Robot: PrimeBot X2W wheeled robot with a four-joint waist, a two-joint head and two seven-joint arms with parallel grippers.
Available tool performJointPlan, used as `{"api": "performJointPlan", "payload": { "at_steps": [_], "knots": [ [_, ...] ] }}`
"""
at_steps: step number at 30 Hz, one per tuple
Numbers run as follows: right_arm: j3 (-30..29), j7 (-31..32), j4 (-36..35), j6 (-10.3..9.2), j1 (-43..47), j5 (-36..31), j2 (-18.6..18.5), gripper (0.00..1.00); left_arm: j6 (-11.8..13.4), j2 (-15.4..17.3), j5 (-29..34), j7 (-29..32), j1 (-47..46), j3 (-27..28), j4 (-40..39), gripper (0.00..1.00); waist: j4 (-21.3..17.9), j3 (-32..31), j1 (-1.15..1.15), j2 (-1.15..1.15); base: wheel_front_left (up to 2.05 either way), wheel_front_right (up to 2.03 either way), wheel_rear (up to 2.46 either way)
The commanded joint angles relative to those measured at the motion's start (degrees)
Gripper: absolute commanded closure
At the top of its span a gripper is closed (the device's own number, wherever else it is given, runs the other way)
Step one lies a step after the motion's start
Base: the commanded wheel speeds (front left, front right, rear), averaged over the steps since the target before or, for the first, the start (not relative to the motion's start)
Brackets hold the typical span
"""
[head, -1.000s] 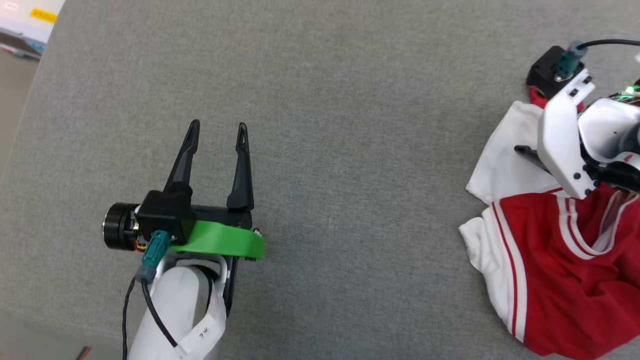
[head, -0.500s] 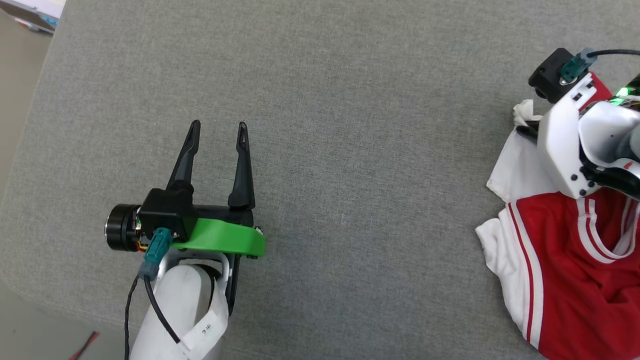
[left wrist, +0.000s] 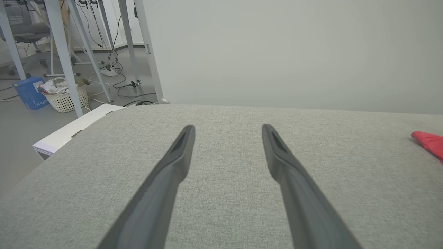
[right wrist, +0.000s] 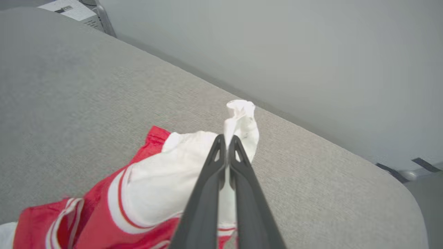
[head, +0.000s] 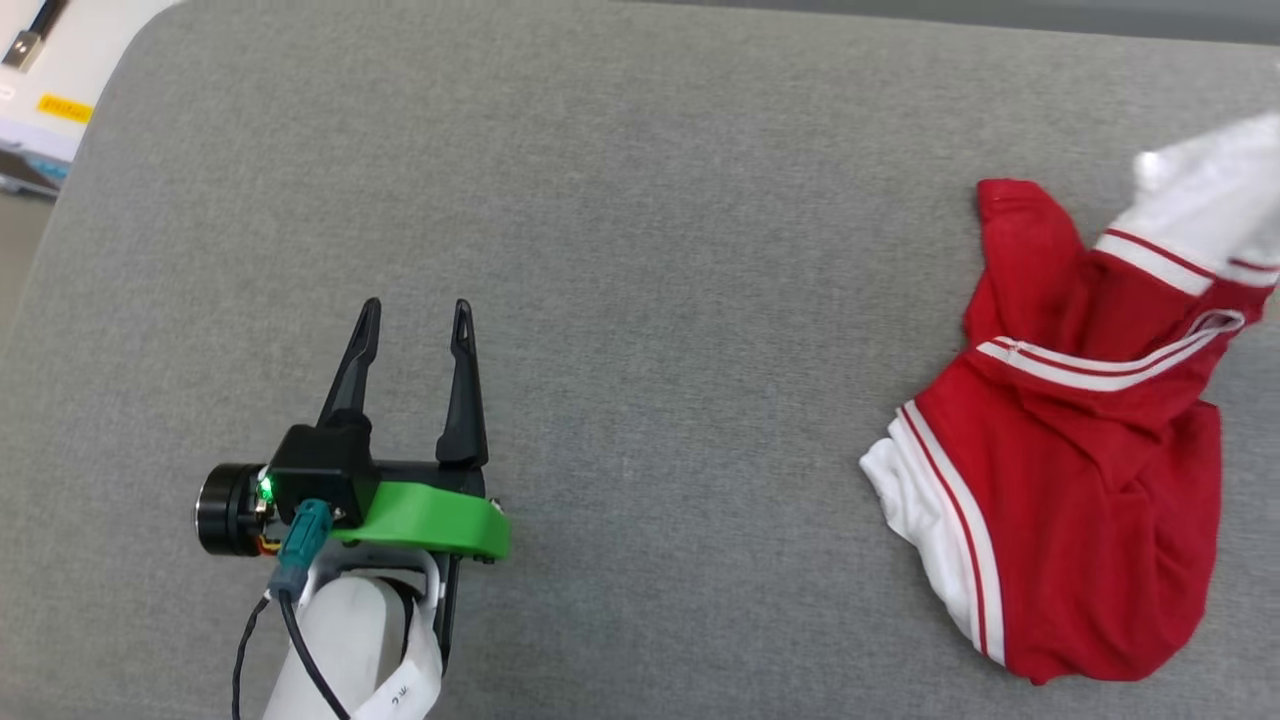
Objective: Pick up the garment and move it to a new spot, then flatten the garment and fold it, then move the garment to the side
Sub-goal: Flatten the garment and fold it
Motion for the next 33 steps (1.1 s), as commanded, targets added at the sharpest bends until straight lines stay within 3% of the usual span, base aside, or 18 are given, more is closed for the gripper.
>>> {"api": "performJointPlan", "payload": {
  "at_steps": [1, 5, 10, 12, 13, 15, 21, 22, 23, 24, 27, 30, 33],
  "knots": [
    [-1.18, -1.32, 1.35, -0.04, 3.66, 0.86, -1.17, 1.00, -0.29, -0.20, 0.62, -0.33, 0.89, 0.42, 0.04, 0.00, -2.03, -1.77, 0.00, 0.00, 0.00, 0.00, 0.00],
    [-5.96, -4.25, 6.72, -0.04, 13.78, 3.64, -2.86, 1.00, -0.54, -0.20, 1.01, -0.33, 1.93, 1.01, 0.14, 0.00, -3.01, -2.31, 0.00, 0.00, 0.00, 0.00, 0.00],
    [-10.80, -6.58, 14.78, -0.04, 26.16, 7.88, -1.49, 1.00, -0.82, -0.20, 1.31, -0.33, 2.36, 1.39, 0.12, 0.00, -3.65, -2.37, 0.00, 0.00, 0.00, 0.00, 0.00],
    [-12.05, -7.27, 17.72, -0.04, 29.96, 9.14, -0.08, 1.00, -0.99, -0.20, 1.41, -0.33, 2.29, 1.41, 0.12, 0.00, -3.72, -2.17, 0.00, 0.00, 0.00, 0.00, 0.00],
    [-13.45, -6.98, 21.29, -0.04, 34.41, 11.44, 2.87, 1.00, -1.27, -0.20, 1.56, -0.33, 1.97, 1.36, 0.16, 0.00, -3.66, -1.79, 0.00, 0.00, 0.00, 0.00, 0.00],
    [-13.66, -6.16, 23.25, -0.04, 36.66, 12.44, 4.97, 1.00, -1.38, -0.20, 1.61, -0.33, 1.69, 1.28, 0.21, 0.00, -3.56, -1.49, 0.00, 0.00, 0.00, 0.00, 0.00],
    [-14.47, -6.75, 26.91, -0.04, 37.81, 12.61, 9.69, 1.00, -1.64, -0.20, 2.05, -0.33, 1.25, 1.38, 0.68, 0.00, -3.55, -1.59, 0.00, 0.00, 0.00, 0.00, 0.00],
    [-14.95, -8.32, 27.34, -0.04, 37.29, 11.97, 9.79, 0.85, -1.67, -0.20, 2.17, -0.33, 1.26, 1.50, 0.77, 0.00, -3.63, -1.84, 0.00, 0.00, 0.00, 0.00, 0.00],
    [-15.71, -10.82, 28.05, -0.04, 36.50, 10.93, 9.80, 0.51, -1.74, -0.20, 2.29, -0.33, 1.30, 1.69, 0.88, 0.00, -3.76, -2.22, 0.00, 0.00, 0.00, 0.00, 0.00],
    [-16.15, -12.83, 28.39, -0.04, 35.86, 9.85, 9.75, 0.00, -1.82, -0.20, 2.44, -0.33, 1.33, 1.86, 0.94, 0.00, -3.89, -2.59, 0.00, 0.00, 0.00, 0.00, 0.00],
    [-18.10, -18.97, 28.85, -0.04, 33.35, 5.23, 9.50, 0.00, -2.16, -0.17, 2.75, -0.33, 1.49, 2.60, 0.93, 0.00, -4.48, -3.83, 0.00, 0.00, 0.00, 0.00, 0.00],
    [-21.97, -20.63, 28.19, -0.04, 30.86, 0.09, 9.97, 0.00, -2.57, -0.04, 2.99, -0.33, 1.62, 3.24, 0.77, 0.00, -5.26, -4.81, 0.00, 0.00, 0.00, 0.00, 0.00],
    [-30.61, -20.75, 23.36, -0.04, 29.03, -8.21, 11.94, 0.00, -3.22, 0.21, 3.23, -0.33, 1.36, 3.65, 0.44, 0.00, -6.17, -5.50, 0.00, 0.00, 0.00, 0.00, 0.00]
  ]
}}
